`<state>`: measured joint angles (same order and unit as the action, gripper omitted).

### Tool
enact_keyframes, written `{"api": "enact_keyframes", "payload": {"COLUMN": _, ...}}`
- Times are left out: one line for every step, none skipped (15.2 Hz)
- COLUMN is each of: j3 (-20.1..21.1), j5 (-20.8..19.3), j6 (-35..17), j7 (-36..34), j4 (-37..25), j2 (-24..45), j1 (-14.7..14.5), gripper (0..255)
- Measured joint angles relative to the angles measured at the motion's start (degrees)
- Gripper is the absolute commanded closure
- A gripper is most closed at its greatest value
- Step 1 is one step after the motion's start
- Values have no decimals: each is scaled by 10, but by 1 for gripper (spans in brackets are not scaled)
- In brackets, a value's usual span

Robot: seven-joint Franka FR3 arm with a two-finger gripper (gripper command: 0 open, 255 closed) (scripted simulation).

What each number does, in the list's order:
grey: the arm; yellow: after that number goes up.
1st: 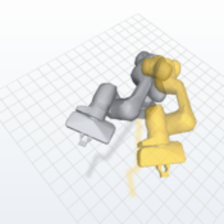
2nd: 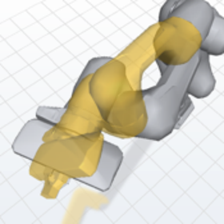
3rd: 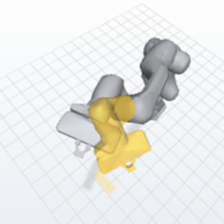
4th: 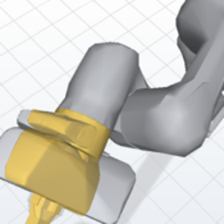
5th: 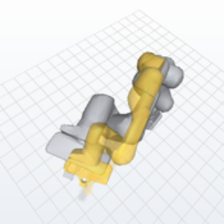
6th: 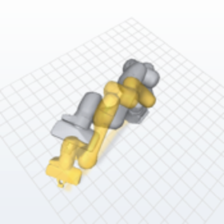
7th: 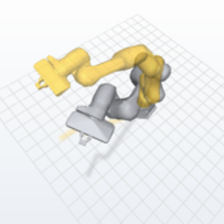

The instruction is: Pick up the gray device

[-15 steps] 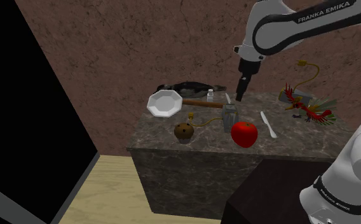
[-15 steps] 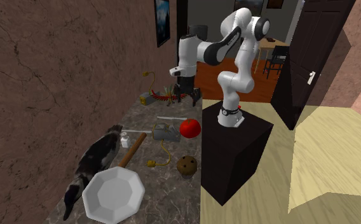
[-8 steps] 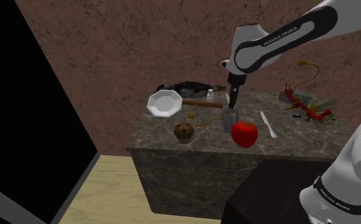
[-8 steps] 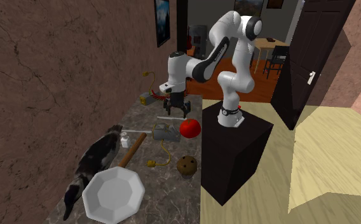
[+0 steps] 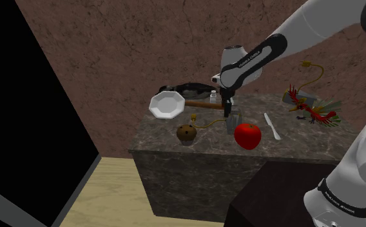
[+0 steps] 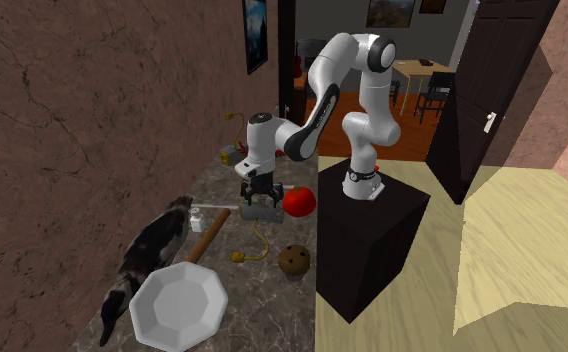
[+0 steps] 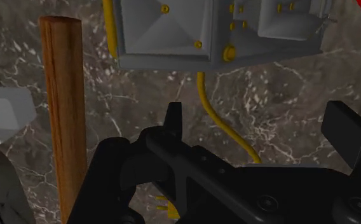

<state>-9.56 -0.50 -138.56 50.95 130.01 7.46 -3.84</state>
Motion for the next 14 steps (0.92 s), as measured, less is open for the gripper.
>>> {"api": "enact_keyframes", "payload": {"j3": 2, "j5": 0, "j6": -5, "j7": 16, "j4": -16, "j2": 21, "j1": 1, "gripper": 0}}
{"api": "enact_keyframes", "payload": {"j3": 4, "j5": 1, "j6": -16, "j7": 33, "j4": -29, "j2": 45, "j1": 3, "gripper": 0}}
{"api": "enact_keyframes", "payload": {"j3": 6, "j5": 1, "j6": -21, "j7": 50, "j4": -49, "j2": 71, "j1": 5, "gripper": 0}}
{"api": "enact_keyframes", "payload": {"j3": 9, "j5": 0, "j6": -32, "j7": 61, "j4": -57, "j2": 89, "j1": 6, "gripper": 0}}
{"api": "enact_keyframes", "payload": {"j3": 10, "j5": 1, "j6": -38, "j7": 69, "j4": -64, "j2": 103, "j1": 8, "gripper": 0}}
{"api": "enact_keyframes", "payload": {"j3": 12, "j5": 1, "j6": -44, "j7": 70, "j4": -67, "j2": 111, "j1": 7, "gripper": 0}}
{"api": "enact_keyframes", "payload": {"j3": 12, "j5": 1, "j6": -48, "j7": 73, "j4": -68, "j2": 117, "j1": 8, "gripper": 0}}
{"api": "enact_keyframes", "payload": {"j3": 13, "j5": 2, "j6": -55, "j7": 74, "j4": -70, "j2": 125, "j1": 9, "gripper": 0}}
{"api": "enact_keyframes", "payload": {"j3": 14, "j5": 3, "j6": -61, "j7": 75, "j4": -68, "j2": 130, "j1": 10, "gripper": 0}}
{"api": "enact_keyframes", "payload": {"j3": 14, "j5": 4, "j6": -67, "j7": 77, "j4": -68, "j2": 136, "j1": 11, "gripper": 0}}
{"api": "enact_keyframes", "payload": {"j3": 15, "j5": 5, "j6": -74, "j7": 78, "j4": -68, "j2": 142, "j1": 11, "gripper": 0}}
{"api": "enact_keyframes", "payload": {"j3": 15, "j5": 6, "j6": -79, "j7": 78, "j4": -70, "j2": 149, "j1": 12, "gripper": 0}}
{"api": "enact_keyframes", "payload": {"j3": 16, "j5": 6, "j6": -81, "j7": 77, "j4": -69, "j2": 151, "j1": 12, "gripper": 255}}
{"api": "enact_keyframes", "payload": {"j3": 16, "j5": 6, "j6": -82, "j7": 77, "j4": -69, "j2": 152, "j1": 12, "gripper": 255}}
